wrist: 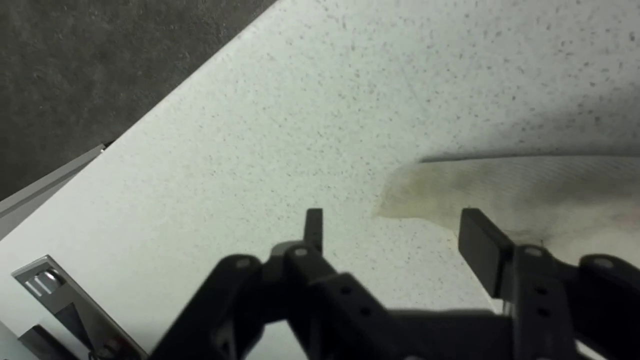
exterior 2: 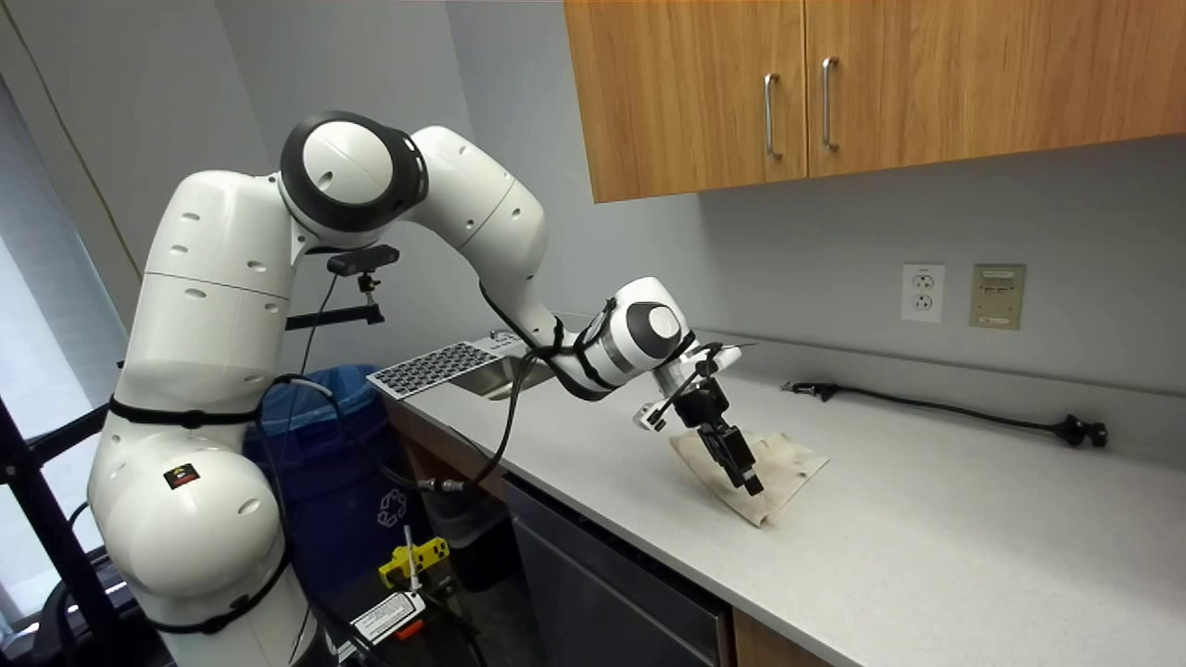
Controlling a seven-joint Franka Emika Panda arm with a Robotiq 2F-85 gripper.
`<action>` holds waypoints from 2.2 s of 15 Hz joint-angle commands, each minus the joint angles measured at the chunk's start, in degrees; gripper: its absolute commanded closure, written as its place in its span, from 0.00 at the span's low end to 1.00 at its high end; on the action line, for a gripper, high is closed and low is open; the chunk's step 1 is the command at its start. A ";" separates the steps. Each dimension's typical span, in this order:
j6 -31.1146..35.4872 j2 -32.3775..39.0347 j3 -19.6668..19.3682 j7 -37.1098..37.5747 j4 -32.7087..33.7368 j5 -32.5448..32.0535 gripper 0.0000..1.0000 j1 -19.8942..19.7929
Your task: Straighten out the cloth
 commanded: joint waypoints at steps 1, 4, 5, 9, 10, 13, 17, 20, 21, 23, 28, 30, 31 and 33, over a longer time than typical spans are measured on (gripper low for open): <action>0.24 -3.21 3.61 -1.36 -1.52 0.54 0.01 -3.33; 0.70 -3.27 6.44 -2.66 0.14 3.38 0.00 -5.49; 0.93 -3.07 7.33 -3.00 0.96 4.61 0.00 -6.05; 2.23 -1.37 10.24 -4.47 4.76 10.75 0.02 -7.00; 2.67 -0.78 10.82 -5.13 5.81 11.75 0.05 -6.97; 4.45 1.10 14.10 -10.93 8.59 16.55 0.04 -8.04; 6.10 4.81 20.21 -26.56 12.81 25.65 0.00 -10.99; 3.89 8.24 23.80 -38.51 17.11 31.10 0.00 -12.99; 3.09 9.53 24.37 -41.06 18.68 32.29 0.00 -13.43; 1.88 12.30 23.87 -43.68 21.89 33.23 0.00 -13.28; -1.36 18.17 23.57 -49.54 28.40 32.60 0.00 -13.32; -2.48 20.13 23.42 -51.50 30.96 32.01 0.00 -13.03; -3.06 20.90 23.46 -52.46 32.14 31.88 0.00 -13.00; -4.02 22.41 23.41 -54.11 34.70 31.48 0.00 -12.79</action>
